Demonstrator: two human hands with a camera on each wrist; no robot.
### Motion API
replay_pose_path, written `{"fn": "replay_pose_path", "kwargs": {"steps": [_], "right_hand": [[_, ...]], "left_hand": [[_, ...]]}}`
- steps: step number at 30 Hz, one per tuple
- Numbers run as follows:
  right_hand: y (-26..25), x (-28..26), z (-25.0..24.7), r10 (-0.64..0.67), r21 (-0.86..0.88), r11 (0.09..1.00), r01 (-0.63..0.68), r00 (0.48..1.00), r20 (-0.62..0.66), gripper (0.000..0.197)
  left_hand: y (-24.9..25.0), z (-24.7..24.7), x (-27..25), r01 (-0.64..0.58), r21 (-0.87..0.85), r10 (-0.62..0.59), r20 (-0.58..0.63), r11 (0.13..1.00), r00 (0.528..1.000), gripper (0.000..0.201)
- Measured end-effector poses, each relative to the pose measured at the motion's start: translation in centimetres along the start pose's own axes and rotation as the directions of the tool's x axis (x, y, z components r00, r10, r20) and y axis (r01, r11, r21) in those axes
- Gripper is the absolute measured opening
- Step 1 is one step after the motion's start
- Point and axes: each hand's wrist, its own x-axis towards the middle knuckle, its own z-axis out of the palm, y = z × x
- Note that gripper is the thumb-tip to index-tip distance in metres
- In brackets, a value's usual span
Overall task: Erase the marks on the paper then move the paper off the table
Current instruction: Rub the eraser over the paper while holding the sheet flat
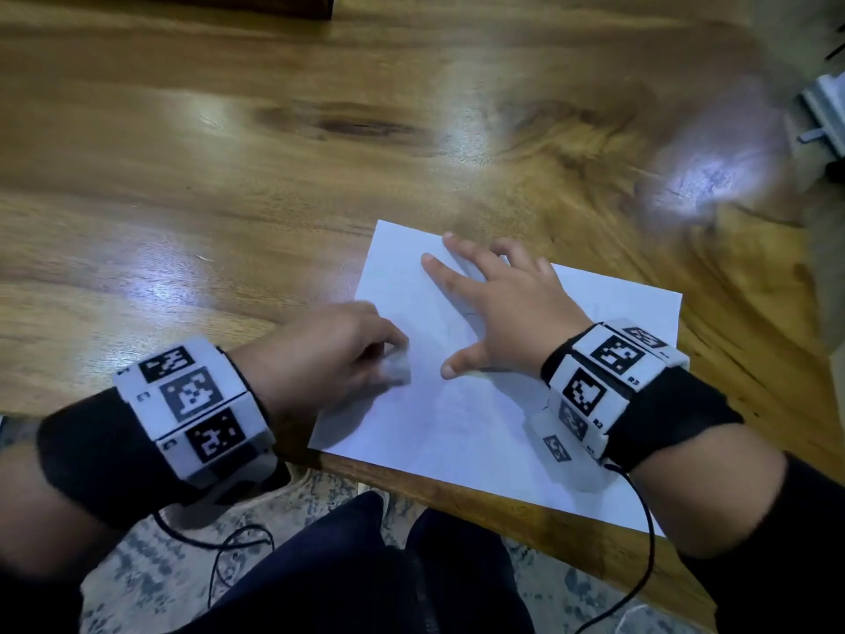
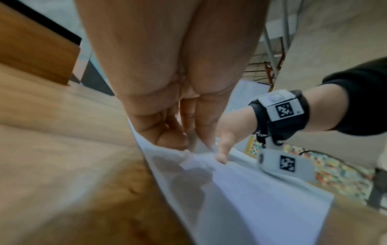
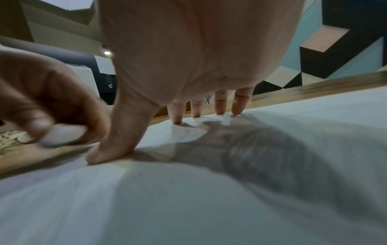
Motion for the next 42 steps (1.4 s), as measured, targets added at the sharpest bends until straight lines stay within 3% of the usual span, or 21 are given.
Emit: {"fn": "replay_pose_path", "kwargs": {"steps": [3, 6, 8, 10, 13, 17, 20, 21, 23, 25, 30, 33, 36, 38, 40, 42], "right_hand": [[0.0, -0.2, 0.2, 0.005, 0.035, 0.999, -0.005, 1.000, -0.009, 0.109], [0.6, -0.7, 0.6, -0.003, 0.109, 0.994, 0.003, 1.000, 0.000, 0.114], [1.0, -1.3, 1.1, -0.019, 0.133, 0.991, 0.016, 1.000, 0.019, 0.119], [1.1, -1.8, 1.5, -0.025, 0.113, 0.993, 0.020, 0.999, 0.043, 0.123], [1.1, -1.6, 1.6, -0.019, 0.112, 0.994, 0.012, 0.998, 0.060, 0.126], [0.8, -0.5, 0.9, -0.008, 0.107, 0.994, 0.001, 0.997, 0.071, 0.126], [0.5, -0.2, 0.5, 0.003, 0.105, 0.994, -0.012, 0.997, 0.081, 0.126], [0.5, -0.2, 0.5, 0.005, 0.106, 0.994, -0.014, 0.997, 0.083, 0.125], [0.4, -0.2, 0.4, 0.003, 0.107, 0.994, -0.012, 0.997, 0.083, 0.123], [0.4, -0.1, 0.4, -0.002, 0.102, 0.995, -0.007, 0.996, 0.087, 0.119], [0.3, -0.1, 0.3, 0.006, 0.093, 0.996, -0.014, 0.996, 0.088, 0.118], [0.3, -0.1, 0.3, 0.008, 0.092, 0.996, -0.016, 0.996, 0.091, 0.119], [0.3, -0.1, 0.3, 0.007, 0.100, 0.995, -0.016, 0.996, 0.088, 0.119], [0.3, -0.1, 0.3, 0.006, 0.103, 0.995, -0.015, 0.996, 0.087, 0.119], [0.3, -0.1, 0.4, 0.005, 0.104, 0.994, -0.014, 0.996, 0.088, 0.119], [0.5, -0.2, 0.3, 0.006, 0.101, 0.995, -0.015, 0.996, 0.090, 0.120]], "left_hand": [[-0.3, 0.5, 0.9, 0.028, -0.130, -0.043, -0.114, 0.991, 0.992, 0.028], [-0.5, 0.9, 0.6, 0.085, -0.369, -0.140, -0.125, 0.926, 0.982, 0.025], [-1.3, 1.0, 0.3, 0.055, -0.282, -0.082, -0.085, 0.958, 0.993, 0.020], [-1.6, 0.9, 0.6, 0.096, -0.285, -0.118, -0.061, 0.954, 0.991, 0.025], [-0.8, 0.4, 1.3, 0.176, -0.516, -0.232, -0.044, 0.838, 0.972, 0.029], [-1.3, -0.6, 1.6, 0.174, -0.523, -0.259, -0.093, 0.834, 0.961, 0.033], [-1.4, -1.7, 2.0, 0.112, -0.328, -0.162, -0.127, 0.938, 0.979, 0.036], [-1.5, -1.9, 1.9, 0.045, -0.206, -0.073, -0.128, 0.977, 0.989, 0.033], [-1.4, -2.0, 1.9, -0.076, 0.023, 0.079, -0.198, 0.997, 0.977, 0.028], [-0.8, -1.7, 2.1, -0.105, 0.140, 0.133, -0.210, 0.985, 0.969, 0.028], [0.5, -0.4, 2.8, -0.066, 0.181, 0.102, -0.197, 0.981, 0.975, 0.015], [-0.5, 0.2, 1.0, -0.151, 0.155, 0.159, -0.043, 0.976, 0.986, 0.008], [-0.1, 0.1, -0.5, -0.157, 0.054, 0.147, 0.162, 0.986, 0.976, 0.026], [-0.2, -0.6, 1.0, -0.095, 0.090, 0.095, 0.011, 0.991, 0.995, 0.029], [-0.1, -1.3, 3.3, -0.046, 0.137, 0.070, -0.177, 0.990, 0.982, 0.020], [0.0, -1.1, 4.1, -0.090, 0.169, 0.125, -0.209, 0.981, 0.970, 0.013]]}}
